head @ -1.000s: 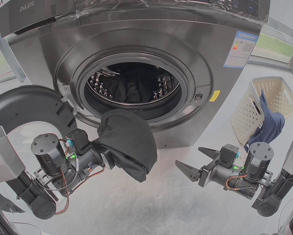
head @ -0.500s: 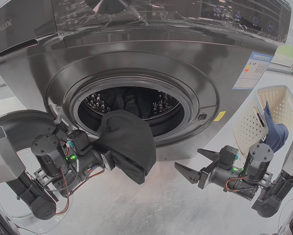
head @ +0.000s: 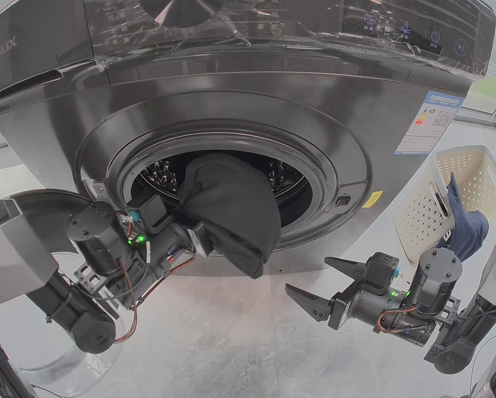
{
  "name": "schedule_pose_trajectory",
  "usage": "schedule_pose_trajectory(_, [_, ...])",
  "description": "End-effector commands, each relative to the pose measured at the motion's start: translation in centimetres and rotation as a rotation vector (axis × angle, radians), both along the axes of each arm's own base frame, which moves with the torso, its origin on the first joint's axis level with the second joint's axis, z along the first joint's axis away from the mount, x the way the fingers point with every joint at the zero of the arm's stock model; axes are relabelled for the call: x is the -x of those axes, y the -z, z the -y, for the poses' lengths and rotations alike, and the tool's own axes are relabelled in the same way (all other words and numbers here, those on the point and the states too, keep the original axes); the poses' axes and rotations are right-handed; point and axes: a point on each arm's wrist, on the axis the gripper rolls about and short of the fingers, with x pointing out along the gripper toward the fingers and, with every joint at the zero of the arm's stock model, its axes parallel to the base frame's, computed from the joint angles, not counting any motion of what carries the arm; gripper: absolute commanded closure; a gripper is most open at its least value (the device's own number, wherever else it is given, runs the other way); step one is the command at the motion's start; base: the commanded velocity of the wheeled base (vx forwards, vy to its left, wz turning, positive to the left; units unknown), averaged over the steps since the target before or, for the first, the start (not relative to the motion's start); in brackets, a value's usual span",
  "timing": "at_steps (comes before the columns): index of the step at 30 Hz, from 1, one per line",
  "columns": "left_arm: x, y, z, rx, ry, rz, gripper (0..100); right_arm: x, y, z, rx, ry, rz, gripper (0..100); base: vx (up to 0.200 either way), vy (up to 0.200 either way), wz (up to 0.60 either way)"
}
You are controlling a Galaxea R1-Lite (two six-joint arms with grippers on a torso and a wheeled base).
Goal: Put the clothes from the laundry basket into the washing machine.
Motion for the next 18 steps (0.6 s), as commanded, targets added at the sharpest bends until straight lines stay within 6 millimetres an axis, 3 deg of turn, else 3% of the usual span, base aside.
schedule_pose_trajectory(1, [-3.9,1.7,1.8,-0.008,-0.016,0.013,100,0.2,0.0,-0.1,0.002,-0.009,-0.002,0,0.000,0.000,0.00])
schedule_pose_trajectory(3, [-4.3,2.0,2.0,-0.009,-0.016,0.011,100,0.3,0.0,-0.1,0.002,-0.009,-0.002,0,0.000,0.000,0.00])
schedule_pose_trajectory(9, [-8.3,3.7,3.3,0.009,-0.049,0.040,100,0.5,0.1,-0.3,0.003,-0.019,-0.003,0,0.000,0.000,0.00])
schedule_pose_trajectory(18, [-12.3,2.4,3.3,0.044,-0.114,0.092,100,0.5,0.2,-0.3,0.005,-0.021,-0.007,0,0.000,0.000,0.00])
